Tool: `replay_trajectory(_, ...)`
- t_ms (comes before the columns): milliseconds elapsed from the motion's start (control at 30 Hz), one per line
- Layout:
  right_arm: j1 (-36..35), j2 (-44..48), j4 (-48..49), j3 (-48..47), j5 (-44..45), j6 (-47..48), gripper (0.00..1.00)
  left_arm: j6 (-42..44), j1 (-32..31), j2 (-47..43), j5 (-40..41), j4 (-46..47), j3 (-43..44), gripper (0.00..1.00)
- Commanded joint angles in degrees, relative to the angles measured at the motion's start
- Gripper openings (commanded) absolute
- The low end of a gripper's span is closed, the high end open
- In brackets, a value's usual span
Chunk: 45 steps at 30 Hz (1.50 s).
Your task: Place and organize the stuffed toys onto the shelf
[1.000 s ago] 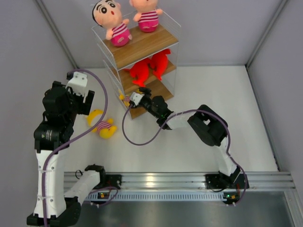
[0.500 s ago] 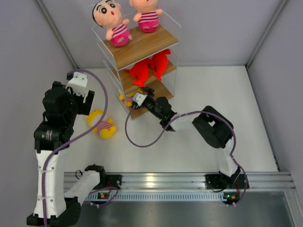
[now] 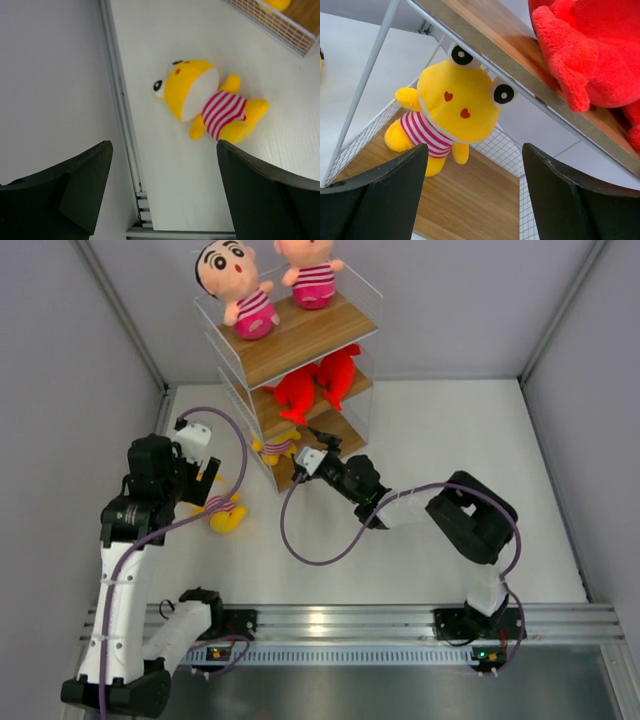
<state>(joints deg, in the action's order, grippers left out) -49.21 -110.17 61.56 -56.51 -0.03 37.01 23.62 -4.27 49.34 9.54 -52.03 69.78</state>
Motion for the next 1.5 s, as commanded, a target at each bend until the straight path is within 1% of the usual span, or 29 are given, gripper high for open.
replay_trajectory(0,0.3,5.5,3.7,1.8,-0.3,-1.0,0.77,0.6,0.5,1.0,-3.4,-1.1,-3.7,0.91)
replay_trajectory(100,0.3,7.5,2.6,2.5,-0.3,-2.2,0.78,1.5,2.7,3.9,-6.6,-1.1,-5.9,0.89)
replay_trajectory(133,0.3,8.0,2.3,2.5,-0.3,-2.6,0.8,1.7,3.4,5.1,-7.6,-1.1,-5.7,0.88)
replay_trajectory(167,0.1,8.5,1.4,2.7,-0.3,-3.6,0.8,1.6,5.7,6.1,-8.5,-1.1,-5.3,0.88)
replay_trajectory(200,0.0,9.7,1.0,2.8,-0.3,-4.1,0.81,1.7,6.9,8.6,-11.3,-1.1,-4.7,0.87)
replay_trajectory(233,-0.3,10.3,0.8,3.0,-0.3,-4.4,0.82,1.6,9.5,10.0,-12.7,-1.1,-3.2,0.85)
replay_trajectory(267,-0.4,11.3,0.7,3.5,-0.3,-5.2,0.82,1.6,13.1,12.7,-17.0,-1.1,-1.6,0.81)
replay_trajectory(300,-0.5,11.7,0.7,3.6,-0.3,-5.6,0.83,1.6,13.1,14.0,-19.1,-1.1,-1.6,0.78)
replay_trajectory(333,-0.6,12.3,0.6,3.8,1.1,-6.7,0.83,1.7,17.3,15.4,-20.9,-1.1,0.1,0.76)
replay_trajectory(367,-0.6,13.0,0.1,3.8,1.4,-7.1,0.82,2.0,19.0,18.4,-22.7,-1.1,0.8,0.74)
replay_trajectory(433,-0.7,14.0,-1.2,3.8,1.6,-8.0,0.82,2.0,21.8,21.4,-24.1,-0.9,2.0,0.7)
replay_trajectory(500,-1.0,15.6,-2.3,3.8,2.0,-8.4,0.82,2.3,22.5,25.8,-24.7,-0.7,3.7,0.69)
replay_trajectory(600,-1.3,17.3,-3.5,4.0,2.0,-9.0,0.82,3.0,22.6,31.2,-27.3,-0.6,5.5,0.73)
replay_trajectory(667,-1.5,18.6,-4.9,4.0,2.0,-9.2,0.82,3.5,22.6,34.7,-30.5,-0.6,6.4,0.79)
replay_trajectory(767,-1.6,20.1,-5.6,4.2,2.1,-10.1,0.82,3.0,22.5,39.1,-31.3,1.9,6.6,0.89)
replay_trajectory(867,-1.6,21.1,-7.8,3.4,2.1,-10.6,0.82,2.1,22.6,44.1,-28.7,5.3,6.6,0.89)
replay_trajectory(967,-1.7,22.7,-10.0,2.5,1.5,-11.9,0.83,1.6,22.5,47.7,-27.2,7.5,6.9,0.86)
replay_trajectory(1067,-1.8,24.2,-10.3,2.5,0.4,-12.3,0.82,0.4,22.6,50.0,-27.2,8.9,6.9,0.73)
replay_trajectory(1100,-1.8,24.5,-10.3,2.6,0.3,-12.5,0.83,0.3,22.5,50.3,-27.8,9.1,6.7,0.64)
replay_trajectory(1133,-1.9,24.7,-10.4,2.6,0.4,-13.1,0.83,0.0,22.6,50.5,-28.7,10.0,6.3,0.6)
replay_trajectory(1167,-1.9,25.2,-10.6,2.5,-1.2,-13.5,0.82,0.1,22.5,50.3,-29.4,10.5,5.3,0.5)
replay_trajectory(1233,-2.1,25.8,-12.4,2.1,-2.2,-14.8,0.82,0.0,22.6,49.8,-31.6,10.6,4.7,0.12)
replay_trajectory(1267,-2.2,26.6,-13.6,1.5,-3.1,-15.2,0.82,-0.4,22.5,48.8,-31.9,10.6,4.1,0.0)
replay_trajectory(1333,-2.5,27.4,-18.0,0.0,-4.0,-17.4,0.81,-0.2,22.6,46.3,-33.0,10.6,2.8,0.0)
replay_trajectory(1400,-2.7,28.9,-21.1,-1.1,-6.2,-19.3,0.79,0.6,22.6,39.9,-34.1,10.6,-0.1,0.0)
replay_trajectory(1433,-3.2,29.3,-24.0,-2.4,-7.1,-21.8,0.78,1.7,22.6,37.3,-34.5,10.6,-1.3,0.0)
replay_trajectory(1467,-3.3,29.8,-25.1,-3.0,-8.0,-23.3,0.78,2.4,22.6,31.4,-35.2,10.6,-2.4,0.0)
